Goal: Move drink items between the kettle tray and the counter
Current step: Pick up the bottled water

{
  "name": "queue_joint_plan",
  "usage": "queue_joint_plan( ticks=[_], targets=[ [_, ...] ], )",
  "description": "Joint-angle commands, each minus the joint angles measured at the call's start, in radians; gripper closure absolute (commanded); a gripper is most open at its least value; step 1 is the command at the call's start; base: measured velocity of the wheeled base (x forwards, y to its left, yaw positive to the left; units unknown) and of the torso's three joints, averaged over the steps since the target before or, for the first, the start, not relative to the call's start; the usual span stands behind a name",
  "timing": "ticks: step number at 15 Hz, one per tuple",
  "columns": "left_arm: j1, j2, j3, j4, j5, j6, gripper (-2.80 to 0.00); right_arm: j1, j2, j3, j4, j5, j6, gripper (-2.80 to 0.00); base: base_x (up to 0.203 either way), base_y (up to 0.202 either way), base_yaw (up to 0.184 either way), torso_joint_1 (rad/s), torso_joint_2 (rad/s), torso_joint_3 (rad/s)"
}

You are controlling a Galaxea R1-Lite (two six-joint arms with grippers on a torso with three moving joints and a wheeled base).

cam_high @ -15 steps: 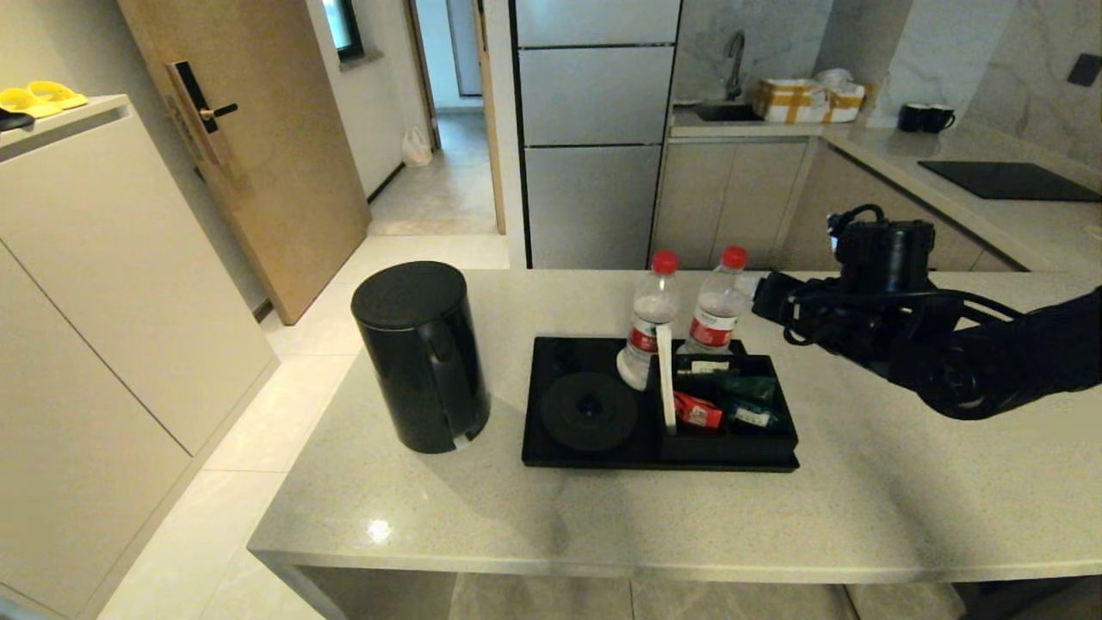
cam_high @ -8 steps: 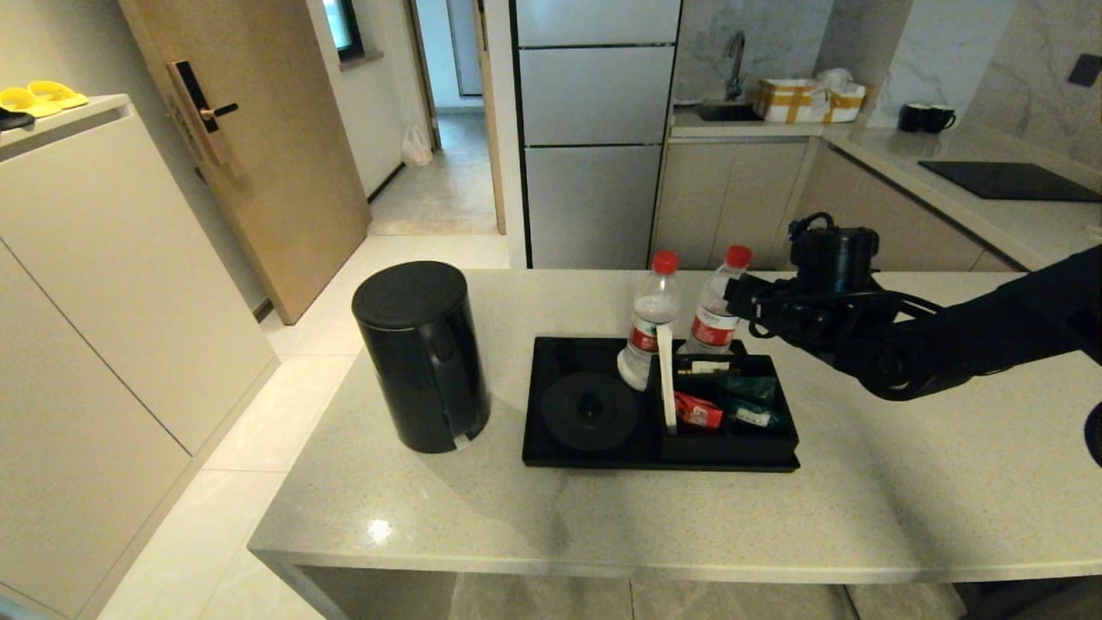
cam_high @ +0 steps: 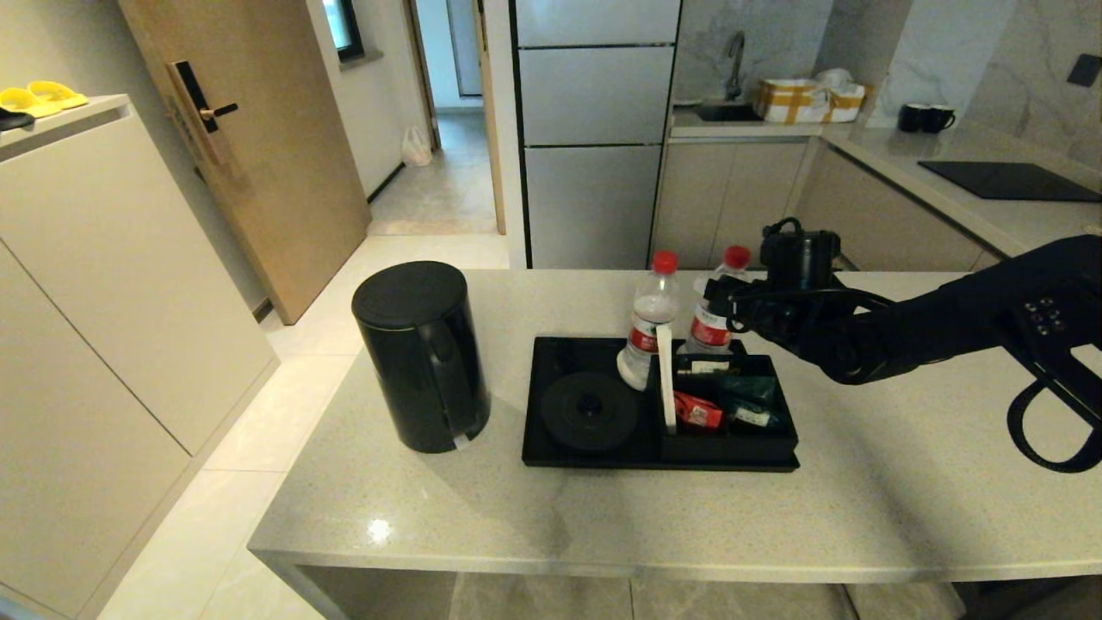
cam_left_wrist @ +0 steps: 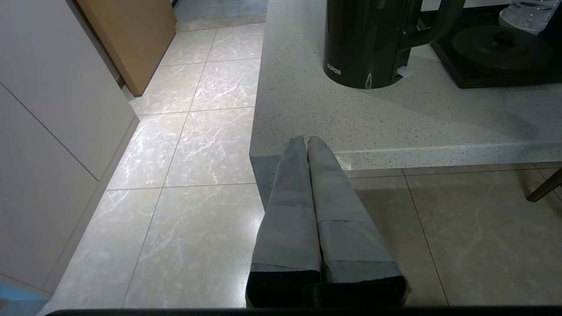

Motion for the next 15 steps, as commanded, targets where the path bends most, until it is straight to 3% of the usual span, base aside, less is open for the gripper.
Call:
queue_joint_plan(
  ticks=[1, 11, 15],
  targets=[
    [0.000, 0.000, 0.000, 0.000, -0.001, 0.001, 0.00, 0.000, 0.025, -0.015, -0.004, -0.001, 0.002, -2.80, 0.000, 0.000, 0.000, 0.000, 0.00, 0.000],
    [0.000, 0.000, 0.000, 0.000, -0.001, 0.000, 0.00, 0.004, 0.059, -0.019, -0.006, -0.001, -0.002, -2.80, 0.000, 0.000, 0.000, 0.000, 0.00, 0.000],
    [0.000, 0.000, 0.000, 0.000, 0.000, 0.001, 0.00, 0.000, 0.075, -0.014, -0.022, -0.005, -0.054, -2.80, 0.000, 0.000, 0.000, 0.000, 0.00, 0.000]
  ],
)
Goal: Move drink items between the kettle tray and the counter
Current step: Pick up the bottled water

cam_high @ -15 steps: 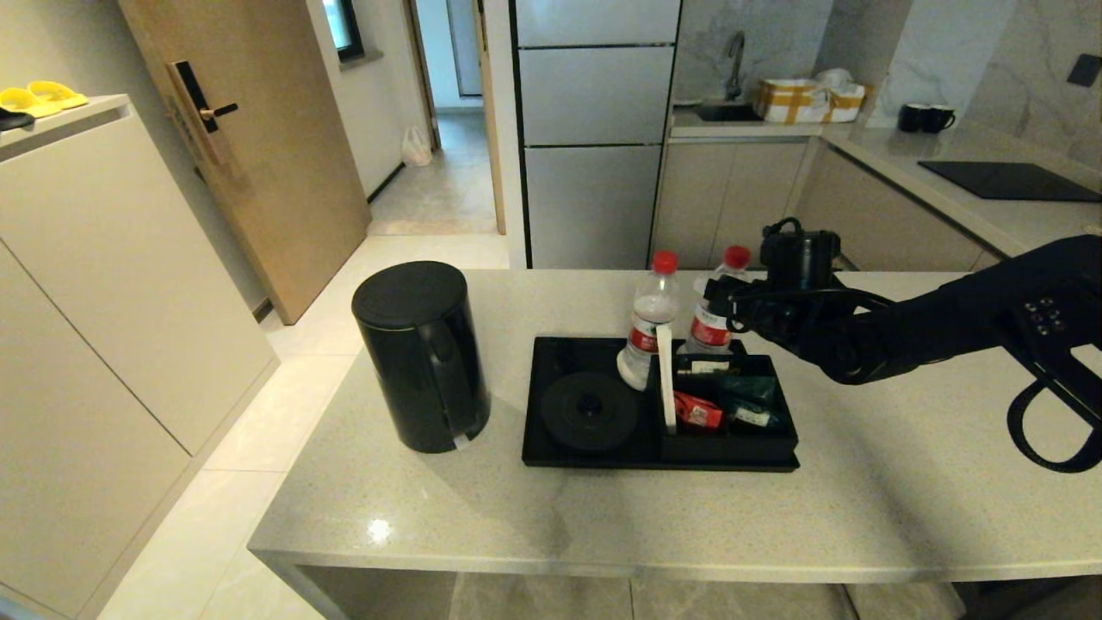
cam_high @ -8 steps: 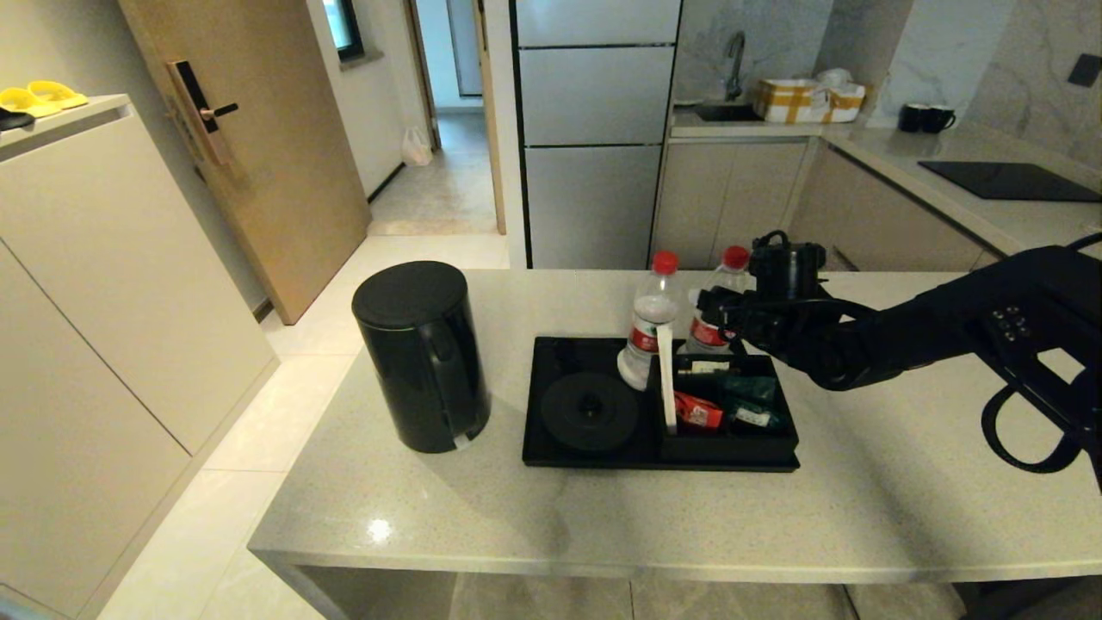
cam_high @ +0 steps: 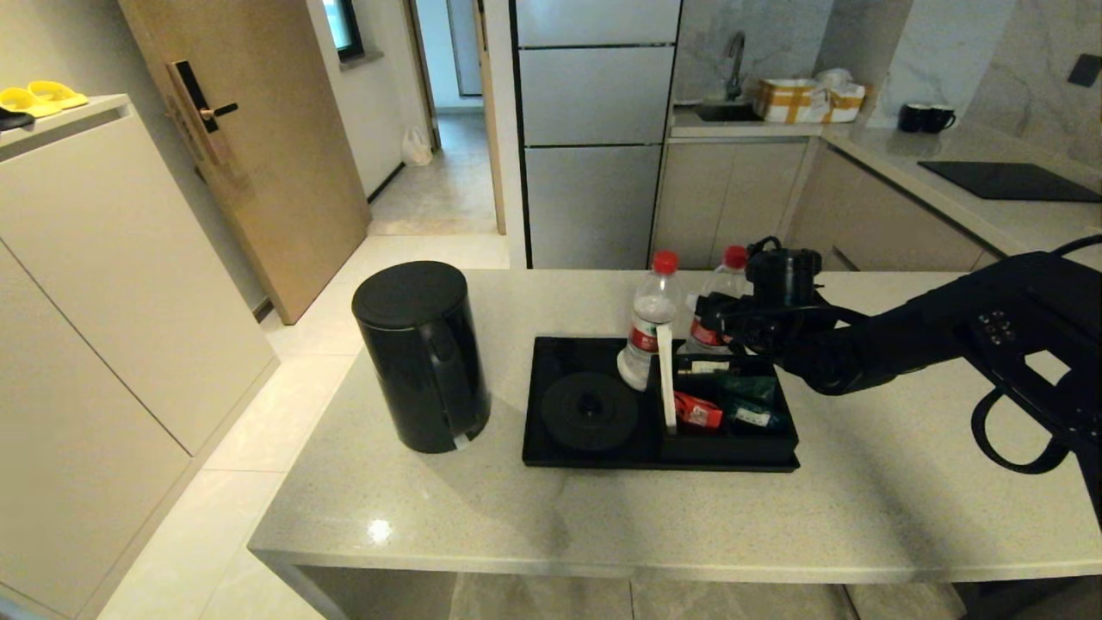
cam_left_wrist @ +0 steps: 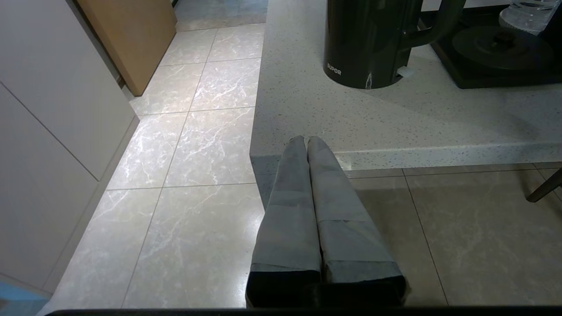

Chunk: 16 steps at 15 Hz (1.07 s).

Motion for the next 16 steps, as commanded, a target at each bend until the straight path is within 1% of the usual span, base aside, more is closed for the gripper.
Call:
queue_joint_plan(
  ticks=[1, 5, 6, 7, 9, 13, 14, 16],
  targets=[
    [0.000, 0.000, 0.001, 0.000, -0.001, 0.001, 0.00, -0.001, 0.011, 0.000, -0.005, -0.022, -0.015, -2.80, 0.000, 0.000, 0.000, 0.000, 0.00, 0.000],
    [0.000, 0.000, 0.000, 0.000, 0.001, 0.000, 0.00, -0.002, 0.031, -0.014, -0.014, -0.049, -0.040, -2.80, 0.000, 0.000, 0.000, 0.000, 0.00, 0.000],
    [0.000, 0.001, 0.001, 0.000, 0.000, 0.001, 0.00, -0.002, 0.040, -0.014, -0.047, -0.058, -0.055, -2.80, 0.000, 0.000, 0.000, 0.000, 0.00, 0.000],
    [0.000, 0.000, 0.000, 0.000, 0.000, 0.001, 0.00, -0.003, 0.053, -0.011, -0.100, -0.065, -0.094, -2.80, 0.000, 0.000, 0.000, 0.000, 0.00, 0.000],
    [0.000, 0.000, 0.001, 0.000, 0.000, 0.000, 0.00, -0.004, 0.077, -0.014, -0.152, -0.107, -0.147, -2.80, 0.000, 0.000, 0.000, 0.000, 0.00, 0.000],
    [0.000, 0.000, 0.000, 0.000, 0.001, 0.001, 0.00, -0.004, 0.086, -0.005, -0.178, -0.110, -0.175, -2.80, 0.000, 0.000, 0.000, 0.000, 0.00, 0.000],
    [0.000, 0.000, 0.000, 0.000, 0.001, 0.000, 0.00, -0.004, 0.086, -0.005, -0.175, -0.112, -0.175, 0.00, 0.000, 0.000, 0.000, 0.000, 0.00, 0.000],
    [0.000, 0.000, 0.000, 0.000, -0.001, 0.001, 0.00, -0.004, 0.087, -0.009, -0.174, -0.116, -0.175, 0.00, 0.000, 0.000, 0.000, 0.000, 0.00, 0.000]
  ],
)
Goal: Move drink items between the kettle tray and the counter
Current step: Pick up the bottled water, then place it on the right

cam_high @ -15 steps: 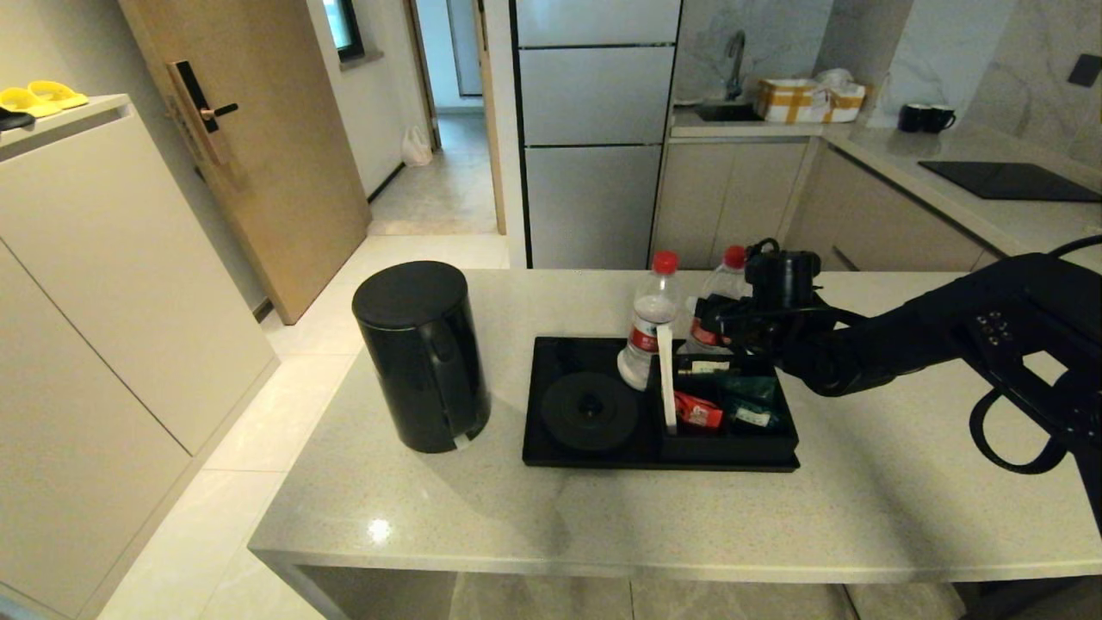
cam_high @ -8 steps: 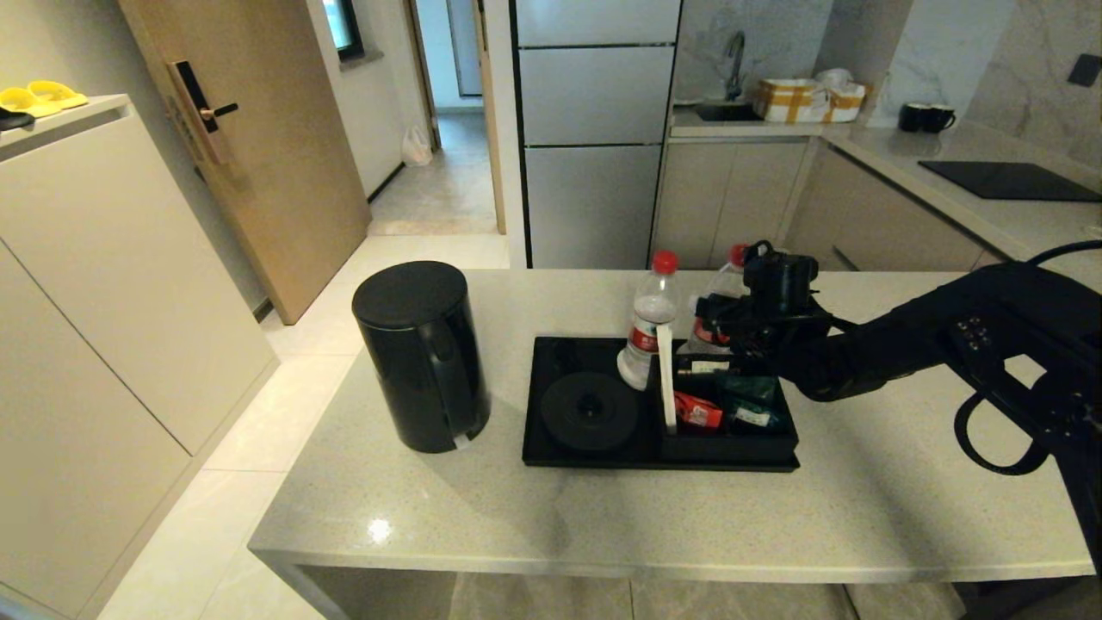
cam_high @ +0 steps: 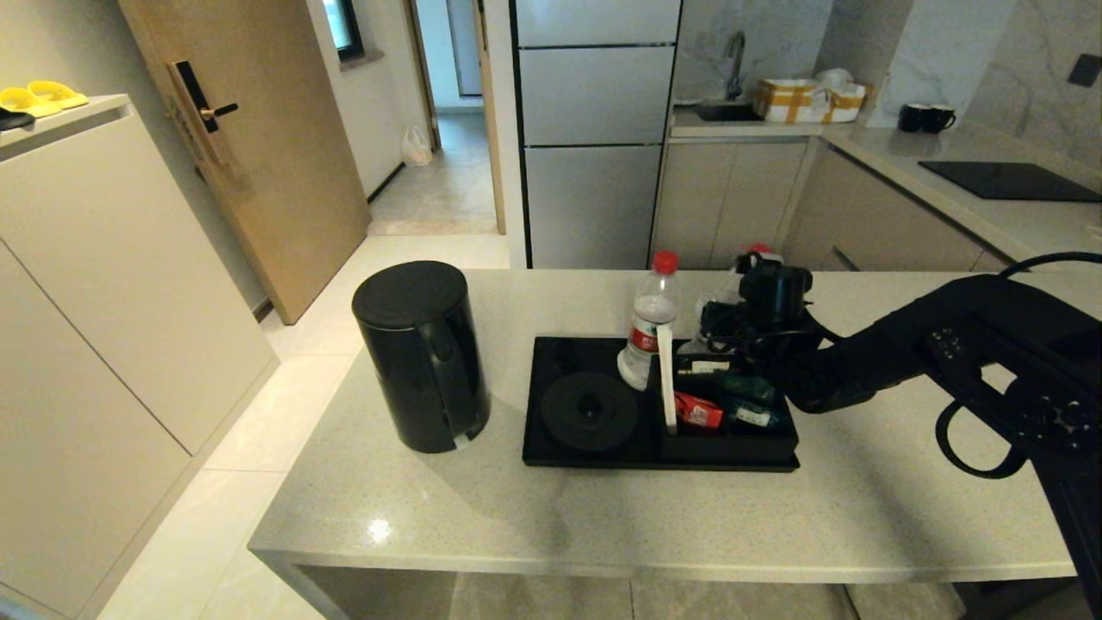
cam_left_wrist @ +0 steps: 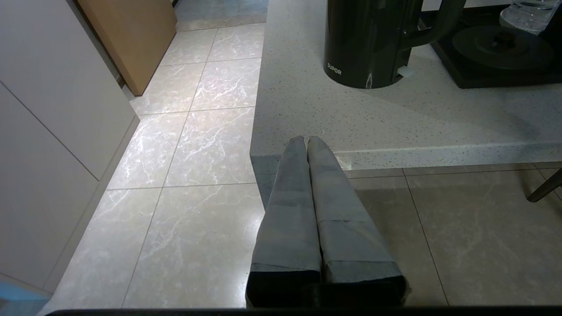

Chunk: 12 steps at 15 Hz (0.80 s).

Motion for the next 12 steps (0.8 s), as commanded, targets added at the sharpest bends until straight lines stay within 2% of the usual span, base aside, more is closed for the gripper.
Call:
queue_joint_plan(
  ticks=[1, 6, 12],
  targets=[
    [0.000, 0.000, 0.000, -0.001, 0.000, 0.001, 0.00, 0.001, -0.004, -0.003, 0.001, -0.001, 0.001, 0.00, 0.000, 0.000, 0.000, 0.000, 0.00, 0.000],
    [0.000, 0.001, 0.001, -0.001, -0.001, 0.001, 0.00, -0.002, -0.026, -0.006, 0.005, -0.001, 0.006, 0.00, 0.000, 0.000, 0.000, 0.000, 0.00, 0.000],
    [0.000, 0.000, 0.000, -0.001, 0.000, 0.000, 0.00, -0.054, -0.130, -0.005, 0.055, 0.004, 0.023, 0.00, 0.000, 0.000, 0.000, 0.000, 0.00, 0.000]
  ],
)
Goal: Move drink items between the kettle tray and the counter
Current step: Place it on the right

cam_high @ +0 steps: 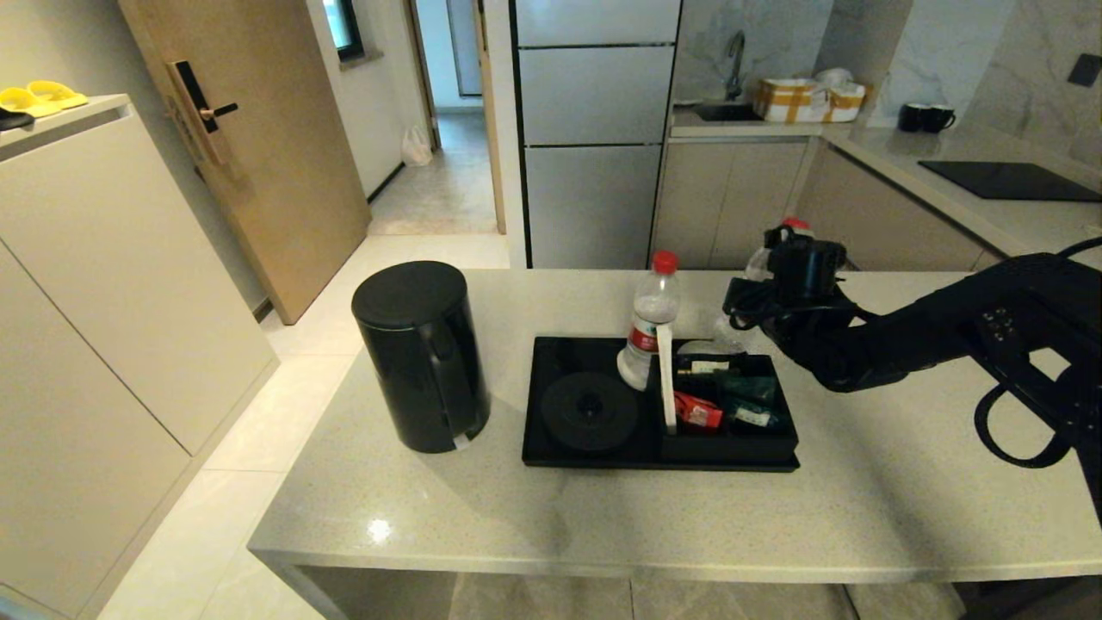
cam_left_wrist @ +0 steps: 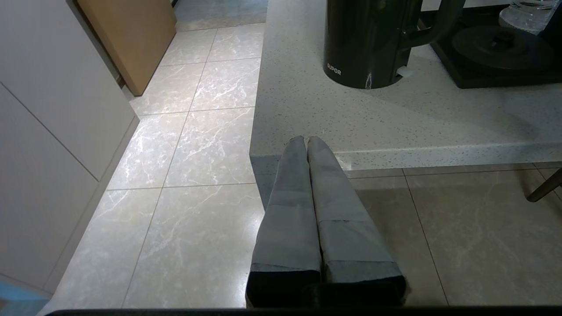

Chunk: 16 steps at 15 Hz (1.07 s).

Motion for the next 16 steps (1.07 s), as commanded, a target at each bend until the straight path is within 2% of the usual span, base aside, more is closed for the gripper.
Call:
queue_joint_plan(
  ticks=[1, 3, 4, 6, 9, 12, 16],
  targets=[
    [0.000, 0.000, 0.000, 0.000, -0.001, 0.000, 0.00, -0.022, -0.071, -0.001, 0.043, 0.000, 0.013, 0.00, 0.000, 0.000, 0.000, 0.000, 0.00, 0.000],
    [0.000, 0.000, 0.000, 0.000, 0.000, 0.001, 0.00, -0.037, -0.068, -0.031, 0.124, -0.014, 0.015, 0.00, 0.000, 0.000, 0.000, 0.000, 0.00, 0.000],
    [0.000, 0.000, 0.000, 0.000, -0.001, 0.001, 0.00, -0.050, -0.065, -0.046, 0.145, -0.049, 0.017, 0.00, 0.000, 0.000, 0.000, 0.000, 0.00, 0.000],
    [0.000, 0.000, 0.000, 0.000, -0.001, 0.001, 0.00, -0.082, -0.068, -0.052, 0.159, -0.113, 0.014, 0.00, 0.000, 0.000, 0.000, 0.000, 0.00, 0.000],
    [0.000, 0.000, 0.000, 0.000, -0.001, -0.001, 0.00, -0.130, -0.081, -0.034, 0.192, -0.149, 0.015, 0.00, 0.000, 0.000, 0.000, 0.000, 0.00, 0.000],
    [0.000, 0.000, 0.000, 0.000, -0.001, 0.001, 0.00, -0.236, -0.065, -0.044, 0.195, -0.174, 0.003, 0.00, 0.000, 0.000, 0.000, 0.000, 0.00, 0.000],
    [0.000, 0.000, 0.000, 0.000, -0.001, -0.001, 0.00, -0.261, 0.009, -0.103, 0.195, -0.215, -0.028, 0.00, 0.000, 0.000, 0.000, 0.000, 0.00, 0.000]
  ],
)
